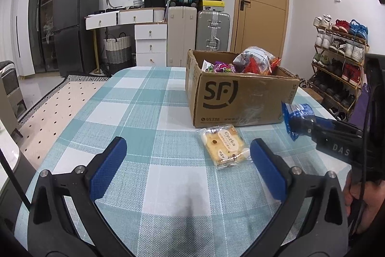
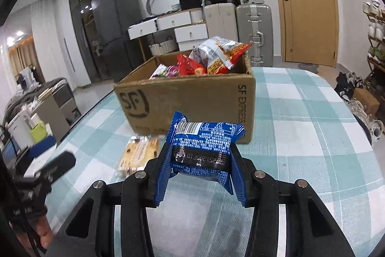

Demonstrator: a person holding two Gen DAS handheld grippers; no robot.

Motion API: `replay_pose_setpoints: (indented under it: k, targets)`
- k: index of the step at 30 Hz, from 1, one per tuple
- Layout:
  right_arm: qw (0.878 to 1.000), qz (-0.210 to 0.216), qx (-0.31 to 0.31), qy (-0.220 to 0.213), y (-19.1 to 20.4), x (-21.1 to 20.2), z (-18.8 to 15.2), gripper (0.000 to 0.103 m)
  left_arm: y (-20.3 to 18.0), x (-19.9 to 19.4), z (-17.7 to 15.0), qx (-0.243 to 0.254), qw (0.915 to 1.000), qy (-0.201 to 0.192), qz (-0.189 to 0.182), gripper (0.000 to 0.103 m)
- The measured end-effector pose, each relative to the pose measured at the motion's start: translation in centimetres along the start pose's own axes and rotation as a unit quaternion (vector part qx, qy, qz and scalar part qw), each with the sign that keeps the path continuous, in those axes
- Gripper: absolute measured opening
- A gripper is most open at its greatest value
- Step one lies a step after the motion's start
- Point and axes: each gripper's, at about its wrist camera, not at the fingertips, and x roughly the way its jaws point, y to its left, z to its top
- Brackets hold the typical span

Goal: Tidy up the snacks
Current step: 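Lower the left gripper onto the yellow cake packet and grasp it while the right gripper holds the biscuit packet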

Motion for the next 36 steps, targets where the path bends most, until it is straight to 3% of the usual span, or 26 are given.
replay_pose_setpoints:
  k: [13, 24, 33, 36]
  targets:
    - [1.0, 0.001, -0.004, -0.026, -2.5, -6.6, -3.3, 0.045, -0.8, -0.2, -0.1, 0.018, 0.9998, 0.003, 0.006, 0.102]
    - [0.999, 0.01, 0.018, -0.048, -3.7, -8.3, -3.7, 0.046, -1.2, 1.1, 0.0, 0.032, 0.9983, 0.033, 0.036, 0.102]
    - [0.997, 0.012, 0.007, -0.073, -3.3, -9.1, -3.7, 0.046, -0.9, 4.8, -0.2, 0.029, 0.9917, 0.121, 0.033, 0.102]
    - [0.997, 0.015, 0.006, -0.08, -3.2, -9.4, -3.8, 0.046, -1.7, 6.4, -0.5, 0.037, 0.9873, 0.154, 0.008, 0.102]
